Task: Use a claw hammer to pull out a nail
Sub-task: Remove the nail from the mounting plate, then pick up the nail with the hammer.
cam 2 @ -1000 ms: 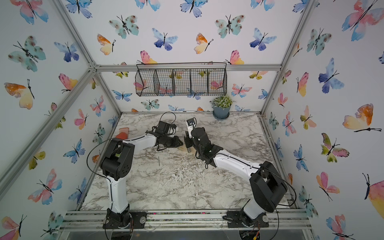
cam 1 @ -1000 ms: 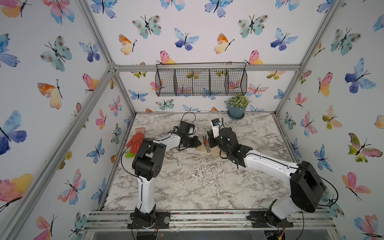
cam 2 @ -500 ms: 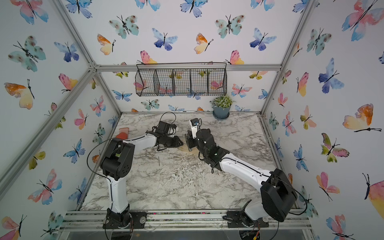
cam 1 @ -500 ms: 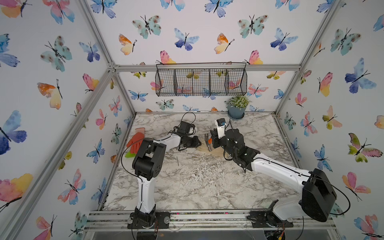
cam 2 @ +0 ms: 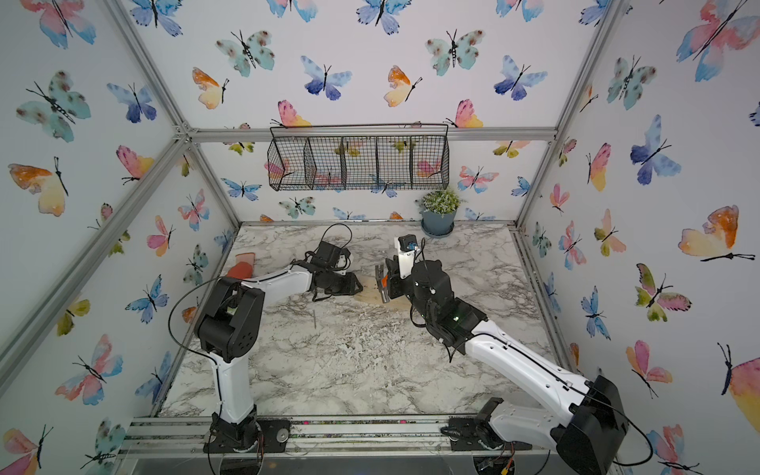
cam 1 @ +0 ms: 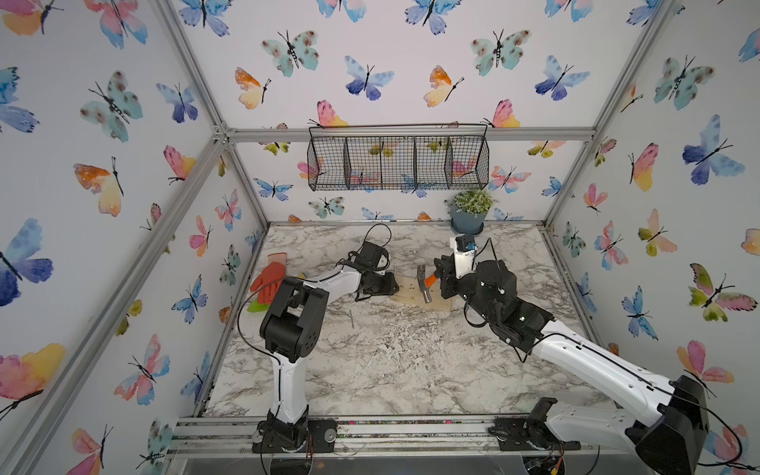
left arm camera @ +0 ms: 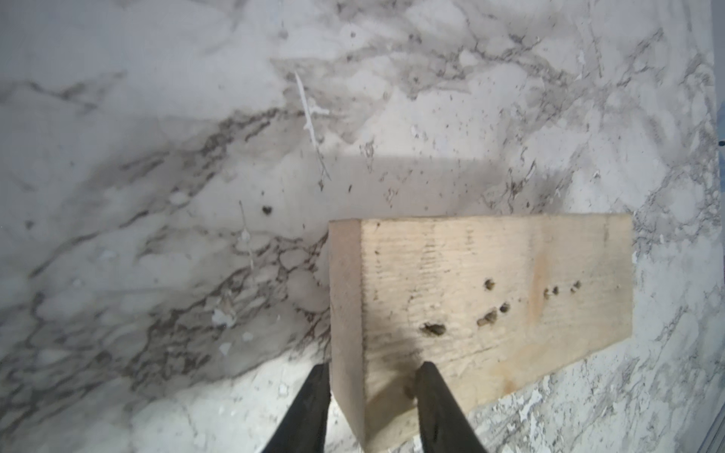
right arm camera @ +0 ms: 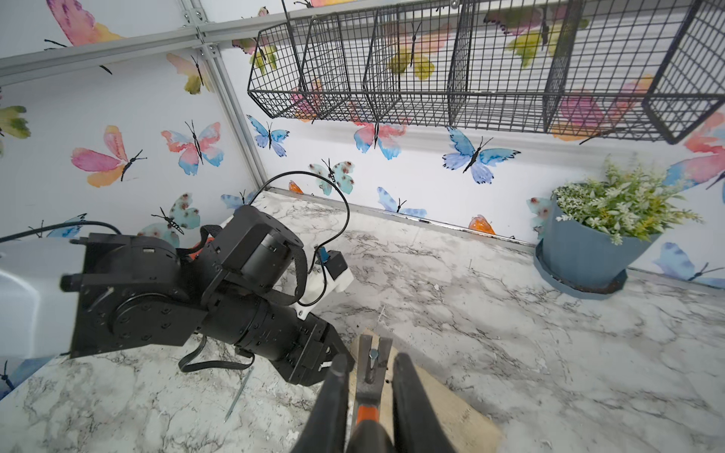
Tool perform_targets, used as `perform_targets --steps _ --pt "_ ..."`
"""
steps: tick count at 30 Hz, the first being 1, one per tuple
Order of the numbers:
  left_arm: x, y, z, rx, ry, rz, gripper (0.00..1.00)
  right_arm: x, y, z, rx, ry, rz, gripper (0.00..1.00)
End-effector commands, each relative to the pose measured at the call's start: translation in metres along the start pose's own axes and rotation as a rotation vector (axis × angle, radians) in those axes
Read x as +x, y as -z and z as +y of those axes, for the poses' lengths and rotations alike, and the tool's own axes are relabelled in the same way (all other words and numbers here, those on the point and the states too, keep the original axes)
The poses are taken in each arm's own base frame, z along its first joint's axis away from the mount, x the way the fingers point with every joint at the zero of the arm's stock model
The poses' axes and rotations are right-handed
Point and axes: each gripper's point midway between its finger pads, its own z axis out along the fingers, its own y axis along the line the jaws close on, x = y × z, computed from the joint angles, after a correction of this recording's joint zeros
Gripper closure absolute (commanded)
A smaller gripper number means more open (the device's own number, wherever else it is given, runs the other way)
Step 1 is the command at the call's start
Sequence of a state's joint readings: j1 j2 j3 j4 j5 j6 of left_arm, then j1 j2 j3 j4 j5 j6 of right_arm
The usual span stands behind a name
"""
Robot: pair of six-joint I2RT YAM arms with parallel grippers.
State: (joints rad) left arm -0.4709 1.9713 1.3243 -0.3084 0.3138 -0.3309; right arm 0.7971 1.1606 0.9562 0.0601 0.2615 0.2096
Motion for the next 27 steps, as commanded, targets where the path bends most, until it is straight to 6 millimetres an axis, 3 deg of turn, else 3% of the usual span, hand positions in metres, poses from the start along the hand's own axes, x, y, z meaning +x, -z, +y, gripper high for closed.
perform_targets --steps 1,6,10,16,22,27 --pt "0.039 0.017 0.011 -0.075 0.026 0.108 0.62 -0.027 0.019 -0.002 -0.010 -0.051 -0.076 0.97" --pt "0.014 0.048 -0.013 0.005 -0.025 -0.040 0.54 -0.029 0.030 -0.003 -0.021 -0.055 -0.073 0.97" --pt "0.002 0.068 -0.028 0.062 -0.057 -0.126 0.53 -0.025 0.033 -0.002 -0.034 -0.062 -0.061 0.97" --pt "-0.013 0.124 -0.061 0.193 -0.178 -0.367 0.54 -0.033 0.038 0.004 -0.069 -0.077 -0.059 0.97" --pt "0.000 0.183 -0.085 0.303 -0.353 -0.614 0.51 -0.049 0.046 0.015 -0.131 -0.100 -0.068 0.97" --pt "0.020 0.189 -0.088 0.327 -0.475 -0.650 0.50 -0.063 0.054 0.023 -0.181 -0.128 -0.071 0.97"
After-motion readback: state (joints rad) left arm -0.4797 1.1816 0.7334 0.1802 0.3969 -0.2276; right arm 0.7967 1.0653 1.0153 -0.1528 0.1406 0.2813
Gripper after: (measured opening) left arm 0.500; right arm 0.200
